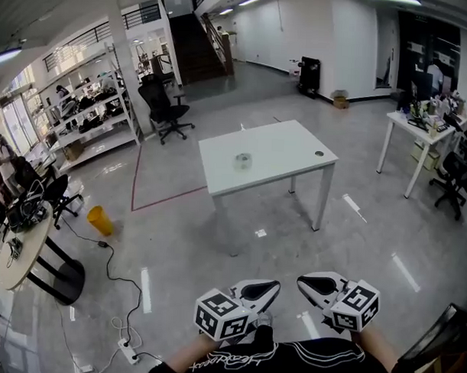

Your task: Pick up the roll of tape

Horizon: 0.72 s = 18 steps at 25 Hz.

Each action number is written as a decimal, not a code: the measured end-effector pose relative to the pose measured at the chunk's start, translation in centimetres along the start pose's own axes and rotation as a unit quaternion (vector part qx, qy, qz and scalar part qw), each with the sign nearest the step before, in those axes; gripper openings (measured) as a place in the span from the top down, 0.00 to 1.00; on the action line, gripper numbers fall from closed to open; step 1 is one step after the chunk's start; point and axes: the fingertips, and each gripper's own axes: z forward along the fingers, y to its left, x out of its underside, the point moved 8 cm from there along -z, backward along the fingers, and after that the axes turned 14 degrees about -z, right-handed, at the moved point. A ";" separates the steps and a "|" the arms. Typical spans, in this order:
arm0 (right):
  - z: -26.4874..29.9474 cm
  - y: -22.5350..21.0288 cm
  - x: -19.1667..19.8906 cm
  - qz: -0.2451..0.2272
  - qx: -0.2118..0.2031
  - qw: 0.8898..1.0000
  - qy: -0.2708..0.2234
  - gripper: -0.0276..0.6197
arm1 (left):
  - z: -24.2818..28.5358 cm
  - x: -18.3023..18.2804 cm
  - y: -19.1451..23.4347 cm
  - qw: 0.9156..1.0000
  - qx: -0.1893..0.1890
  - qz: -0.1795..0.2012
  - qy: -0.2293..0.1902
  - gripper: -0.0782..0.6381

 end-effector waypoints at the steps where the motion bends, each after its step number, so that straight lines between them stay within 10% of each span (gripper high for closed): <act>1: 1.4 -1.6 0.0 0.003 0.001 1.000 0.002 0.94 | 0.7 -1.0 1.8 1.000 -0.001 0.000 0.002 0.89; 18: 23.7 -24.5 -3.4 -0.006 -0.012 0.999 0.033 0.94 | 7.9 -18.8 28.2 0.999 -0.033 -0.028 -0.013 0.89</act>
